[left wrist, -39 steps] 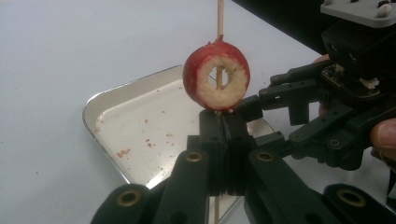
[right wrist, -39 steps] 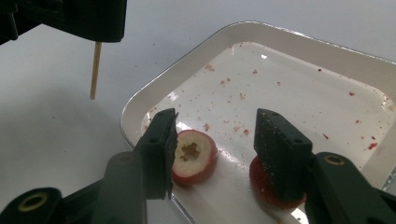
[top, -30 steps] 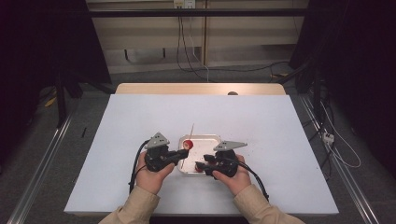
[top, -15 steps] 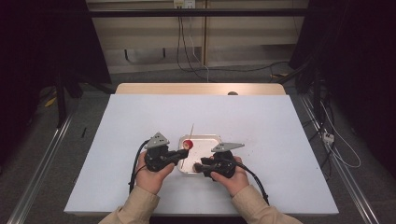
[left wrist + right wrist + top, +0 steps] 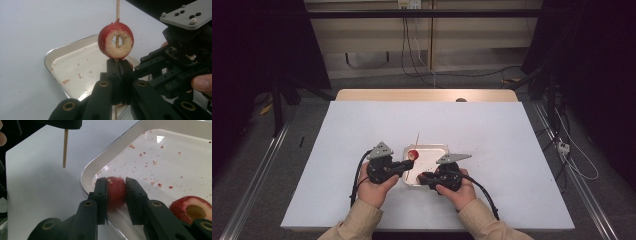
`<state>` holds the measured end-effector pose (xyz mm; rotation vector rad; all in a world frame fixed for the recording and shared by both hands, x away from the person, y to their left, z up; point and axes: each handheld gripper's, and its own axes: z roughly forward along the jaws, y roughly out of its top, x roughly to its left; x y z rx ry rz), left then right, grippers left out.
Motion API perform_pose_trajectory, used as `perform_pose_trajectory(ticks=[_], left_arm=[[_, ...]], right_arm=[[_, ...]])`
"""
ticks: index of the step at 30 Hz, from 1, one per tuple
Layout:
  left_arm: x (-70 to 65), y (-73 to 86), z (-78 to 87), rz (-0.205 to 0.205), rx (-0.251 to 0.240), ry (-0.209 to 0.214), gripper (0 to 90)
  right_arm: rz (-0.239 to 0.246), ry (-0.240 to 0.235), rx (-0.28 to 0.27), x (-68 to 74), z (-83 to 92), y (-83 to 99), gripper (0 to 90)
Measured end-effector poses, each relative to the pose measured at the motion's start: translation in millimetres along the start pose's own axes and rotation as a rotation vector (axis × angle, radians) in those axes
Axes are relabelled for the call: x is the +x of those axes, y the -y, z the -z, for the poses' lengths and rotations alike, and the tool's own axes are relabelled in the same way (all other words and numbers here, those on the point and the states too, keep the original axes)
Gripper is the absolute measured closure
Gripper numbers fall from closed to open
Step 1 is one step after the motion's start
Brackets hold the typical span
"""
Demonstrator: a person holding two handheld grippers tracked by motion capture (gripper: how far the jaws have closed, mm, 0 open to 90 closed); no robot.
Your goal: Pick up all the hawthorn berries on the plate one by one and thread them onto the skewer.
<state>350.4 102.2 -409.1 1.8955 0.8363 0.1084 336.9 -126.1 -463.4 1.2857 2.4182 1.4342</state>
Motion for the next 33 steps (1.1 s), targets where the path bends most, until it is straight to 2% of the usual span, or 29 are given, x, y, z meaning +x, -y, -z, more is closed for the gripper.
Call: perform_pose_trajectory(ticks=[14, 22, 33], left_arm=[[-0.5, 0.0, -0.2, 0.0, 0.002, 0.003, 89.2], [-1.3, 0.2, -0.9, 0.003, 0.0, 0.006, 89.2], [-1.9, 0.1, -1.3, -0.001, 0.001, 0.011, 89.3]], right_arm=[[-0.101, 0.027, -0.113, -12.1, 25.8, -14.4, 72.5], [-0.107, 0.05, -0.159, -15.7, 39.9, -25.7, 72.6], [-0.107, 0.071, -0.185, -19.2, 50.6, -34.9, 72.6]])
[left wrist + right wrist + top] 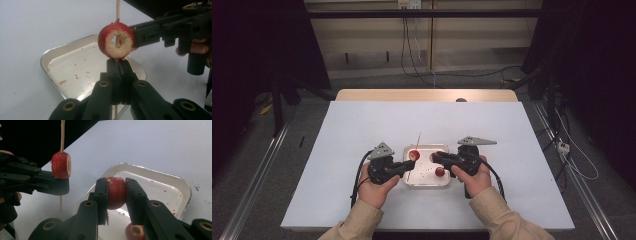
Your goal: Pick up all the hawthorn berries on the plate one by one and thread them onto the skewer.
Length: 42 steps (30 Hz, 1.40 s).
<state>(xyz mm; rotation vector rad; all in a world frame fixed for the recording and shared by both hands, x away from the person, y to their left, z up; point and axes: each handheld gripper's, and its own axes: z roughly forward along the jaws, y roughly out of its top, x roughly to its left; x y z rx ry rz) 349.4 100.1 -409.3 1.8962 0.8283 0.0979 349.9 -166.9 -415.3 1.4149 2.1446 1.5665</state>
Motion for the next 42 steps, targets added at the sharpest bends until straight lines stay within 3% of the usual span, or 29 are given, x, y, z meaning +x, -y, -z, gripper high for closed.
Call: perform_pose_trajectory(ticks=[28, 42], left_arm=[[-3.0, 2.5, -4.1, -0.003, 0.016, 0.015, 89.3], [-18.1, 5.6, -15.6, -0.03, 0.058, 0.068, 89.2]], right_arm=[[-0.043, 0.026, -0.118, 0.7, 17.9, -42.0, 72.8], [-0.097, 0.002, -0.174, 6.0, 17.9, -53.6, 72.8]])
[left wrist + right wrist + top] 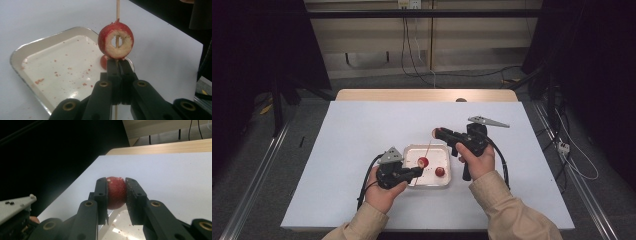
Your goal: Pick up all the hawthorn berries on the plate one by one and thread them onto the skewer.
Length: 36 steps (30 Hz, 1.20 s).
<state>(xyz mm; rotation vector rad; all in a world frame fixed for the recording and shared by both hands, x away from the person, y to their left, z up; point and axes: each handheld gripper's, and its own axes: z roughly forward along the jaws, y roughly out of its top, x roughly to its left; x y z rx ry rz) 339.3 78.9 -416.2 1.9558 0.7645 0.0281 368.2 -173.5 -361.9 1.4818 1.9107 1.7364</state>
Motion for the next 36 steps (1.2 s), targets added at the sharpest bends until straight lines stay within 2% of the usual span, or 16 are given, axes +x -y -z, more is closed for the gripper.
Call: perform_pose_trajectory(ticks=[5, 13, 27, 31, 36], left_arm=[[-1.8, 0.0, -2.7, 0.002, 0.001, 0.014, 89.3], [0.5, 0.5, -2.2, 0.013, 0.003, 0.006, 89.3], [2.8, 0.9, -0.2, 0.022, -0.012, -0.007, 89.3], [2.6, 0.9, -0.6, 0.022, -0.009, -0.005, 89.3], [3.3, 0.6, 1.3, 0.038, -0.027, -0.009, 89.3]], right_arm=[[-0.012, -0.014, -0.005, 3.4, -2.2, 0.6, 72.8], [-0.022, -0.059, -0.002, 10.7, -6.4, 4.3, 72.7], [-0.019, -0.053, -0.003, 9.2, -4.4, 4.7, 72.8], [-0.026, -0.067, 0.0, 9.7, -5.3, 7.0, 72.7], [-0.023, -0.074, 0.012, 11.9, -8.1, 11.0, 72.7]])
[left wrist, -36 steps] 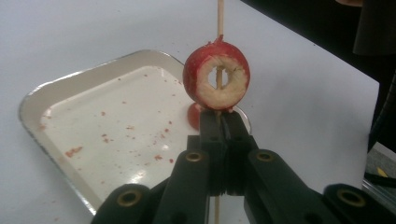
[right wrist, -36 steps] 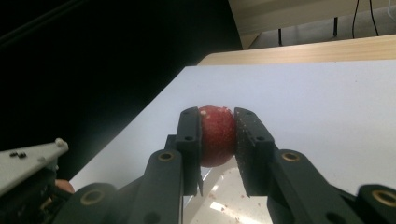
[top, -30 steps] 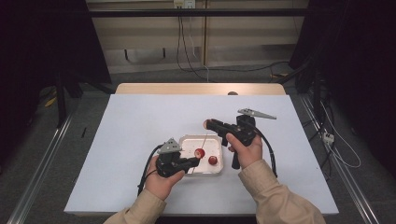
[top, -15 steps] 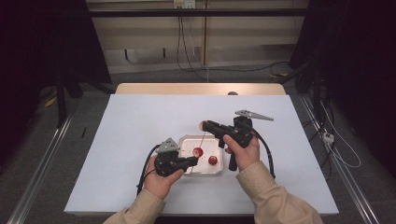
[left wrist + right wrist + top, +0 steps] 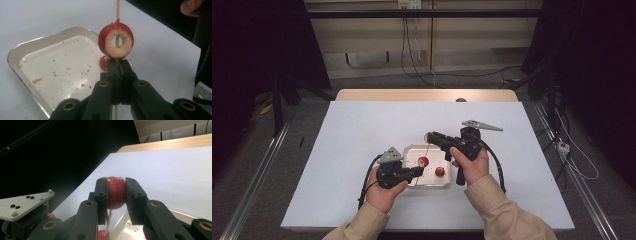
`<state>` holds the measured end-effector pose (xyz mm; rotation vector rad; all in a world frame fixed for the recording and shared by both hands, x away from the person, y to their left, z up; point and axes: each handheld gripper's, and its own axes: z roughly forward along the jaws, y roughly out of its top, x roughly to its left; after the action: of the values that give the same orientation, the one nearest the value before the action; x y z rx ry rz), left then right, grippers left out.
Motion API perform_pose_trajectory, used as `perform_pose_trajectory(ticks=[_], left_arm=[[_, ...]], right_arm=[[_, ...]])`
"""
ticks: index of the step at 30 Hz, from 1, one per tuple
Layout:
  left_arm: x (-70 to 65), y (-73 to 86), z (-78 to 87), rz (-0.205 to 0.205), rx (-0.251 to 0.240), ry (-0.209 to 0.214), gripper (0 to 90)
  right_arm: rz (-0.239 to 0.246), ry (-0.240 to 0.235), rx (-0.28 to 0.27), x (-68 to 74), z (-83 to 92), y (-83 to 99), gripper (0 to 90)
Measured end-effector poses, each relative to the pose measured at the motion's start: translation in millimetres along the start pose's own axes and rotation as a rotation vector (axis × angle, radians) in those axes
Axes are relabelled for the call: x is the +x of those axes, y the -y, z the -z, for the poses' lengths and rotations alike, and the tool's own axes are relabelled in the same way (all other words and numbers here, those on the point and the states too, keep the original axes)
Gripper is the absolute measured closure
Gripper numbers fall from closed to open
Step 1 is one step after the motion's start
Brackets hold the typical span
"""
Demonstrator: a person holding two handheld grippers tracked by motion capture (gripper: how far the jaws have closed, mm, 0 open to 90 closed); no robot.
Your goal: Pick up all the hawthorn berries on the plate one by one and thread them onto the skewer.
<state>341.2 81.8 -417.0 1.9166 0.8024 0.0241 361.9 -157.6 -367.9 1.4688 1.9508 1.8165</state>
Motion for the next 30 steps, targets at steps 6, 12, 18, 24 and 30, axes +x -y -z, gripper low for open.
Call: perform_pose_trajectory(ticks=[6, 12, 18, 24, 30], left_arm=[[2.7, 1.3, -0.1, 0.023, -0.006, 0.009, 89.4], [2.0, 1.7, 0.6, 0.04, -0.015, 0.002, 89.5], [3.5, 1.9, 0.4, 0.066, -0.019, 0.009, 89.4], [4.1, 2.5, -0.5, 0.06, -0.01, 0.008, 89.4], [6.1, 2.1, 1.5, 0.065, -0.011, 0.001, 89.4]], right_arm=[[0.018, -0.005, 0.013, 3.2, -4.5, 5.0, 72.7], [0.041, 0.014, 0.001, 4.8, -5.1, 6.3, 72.9], [0.045, 0.009, -0.006, 5.9, -4.0, 8.0, 72.9], [0.036, 0.022, -0.01, 4.8, -4.4, 10.2, 72.6], [0.04, 0.021, -0.018, 5.9, -4.3, 9.6, 72.5]])
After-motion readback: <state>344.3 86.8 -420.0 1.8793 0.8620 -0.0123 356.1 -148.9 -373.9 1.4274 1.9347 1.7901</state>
